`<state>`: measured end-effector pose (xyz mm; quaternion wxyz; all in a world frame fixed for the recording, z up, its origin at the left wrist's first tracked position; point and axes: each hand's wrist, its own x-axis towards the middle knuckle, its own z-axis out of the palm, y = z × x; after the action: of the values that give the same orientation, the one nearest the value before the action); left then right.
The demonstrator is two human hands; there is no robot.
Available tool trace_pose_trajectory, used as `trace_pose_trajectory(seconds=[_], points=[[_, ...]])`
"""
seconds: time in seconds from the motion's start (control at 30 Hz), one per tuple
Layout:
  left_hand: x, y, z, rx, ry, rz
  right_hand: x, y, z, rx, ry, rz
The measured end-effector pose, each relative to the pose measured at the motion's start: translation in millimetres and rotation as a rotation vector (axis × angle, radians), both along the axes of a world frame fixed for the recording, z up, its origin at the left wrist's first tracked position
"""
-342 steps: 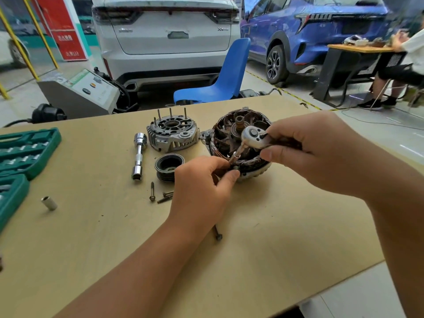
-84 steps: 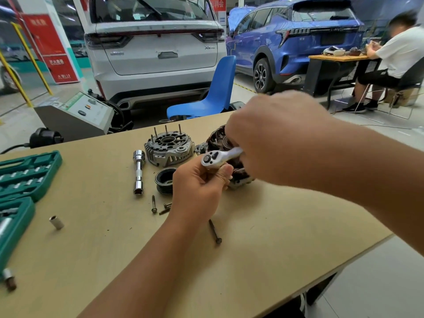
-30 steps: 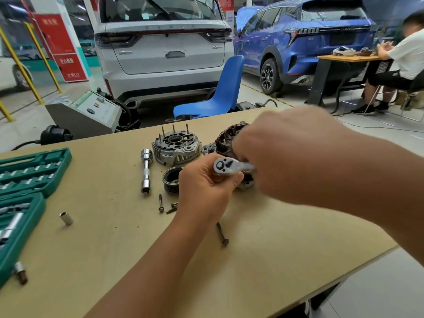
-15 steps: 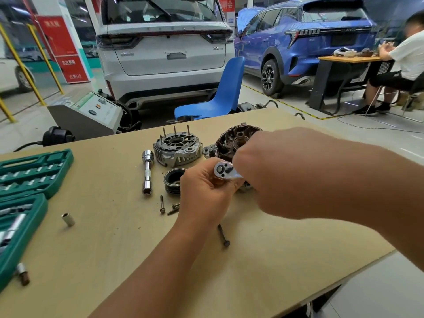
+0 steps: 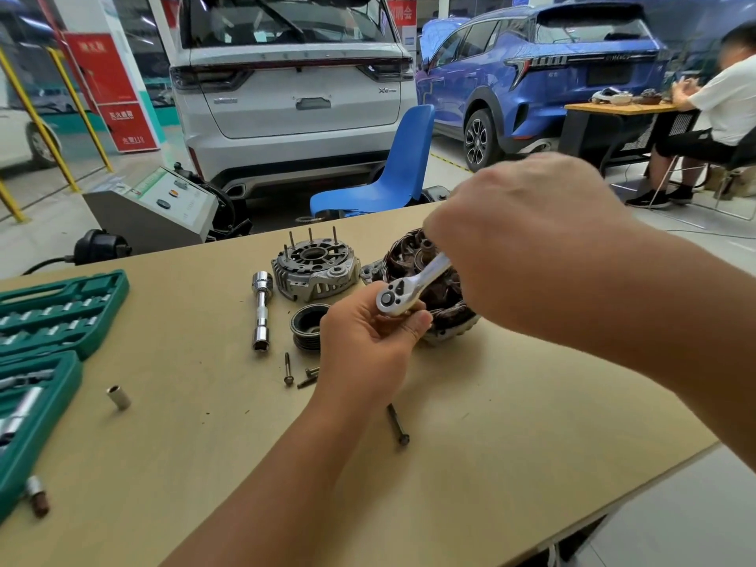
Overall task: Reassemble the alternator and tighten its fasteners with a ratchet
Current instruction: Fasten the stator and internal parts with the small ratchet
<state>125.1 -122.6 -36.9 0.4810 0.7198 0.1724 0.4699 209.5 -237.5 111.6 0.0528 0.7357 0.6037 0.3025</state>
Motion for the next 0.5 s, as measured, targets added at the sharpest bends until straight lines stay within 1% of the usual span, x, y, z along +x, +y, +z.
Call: trace_pose_trajectory(seconds=[0.1, 0.13, 0.2, 0.27, 0.3, 0.33, 0.4, 0.43, 0.47, 0.5], points=[[0, -3, 1, 0.024, 0.002, 0.001, -2, 4, -5, -0.184, 0.085, 0.066], [1, -3, 1, 0.032, 0.001, 0.012, -2, 3, -5, -0.214, 0.106, 0.075], [1, -3, 1, 0.038, 0.005, 0.045, -1, 1, -1, -0.179, 0.087, 0.058], [1, -3, 1, 0.032, 0.015, 0.052, 2, -1, 2, -0.025, 0.018, 0.042], [1, -3, 1, 0.043, 0.018, 0.050, 1, -1, 2, 0.006, -0.011, 0.046], [1, -4, 1, 0.065, 0.017, 0.050, -2, -1, 0, -0.046, -0.008, 0.050], [0, -7, 4, 0.104, 0.007, 0.041, -7, 2, -10, -0.254, 0.072, 0.062], [0, -9, 6, 0.115, -0.007, 0.037, -8, 2, -11, -0.314, 0.106, 0.047], [-1, -8, 6, 0.120, -0.022, 0.031, -9, 2, -9, -0.301, 0.134, 0.040], [0, -6, 6, 0.120, -0.027, 0.028, -9, 2, -7, -0.242, 0.139, 0.036]])
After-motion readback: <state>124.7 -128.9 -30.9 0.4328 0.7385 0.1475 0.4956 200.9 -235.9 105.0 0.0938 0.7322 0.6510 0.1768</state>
